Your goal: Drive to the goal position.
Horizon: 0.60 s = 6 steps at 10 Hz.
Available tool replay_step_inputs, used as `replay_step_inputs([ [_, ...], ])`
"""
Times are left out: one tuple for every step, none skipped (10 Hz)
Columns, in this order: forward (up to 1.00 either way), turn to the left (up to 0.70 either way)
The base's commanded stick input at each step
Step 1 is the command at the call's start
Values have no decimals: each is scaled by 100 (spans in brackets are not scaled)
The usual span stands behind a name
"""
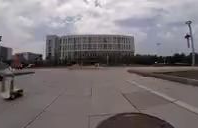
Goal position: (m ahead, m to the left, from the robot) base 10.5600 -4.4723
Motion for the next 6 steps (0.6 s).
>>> replay_step_inputs([
  [70,0],
  [70,0],
  [70,0],
  [70,0],
  [70,0],
  [70,0],
])
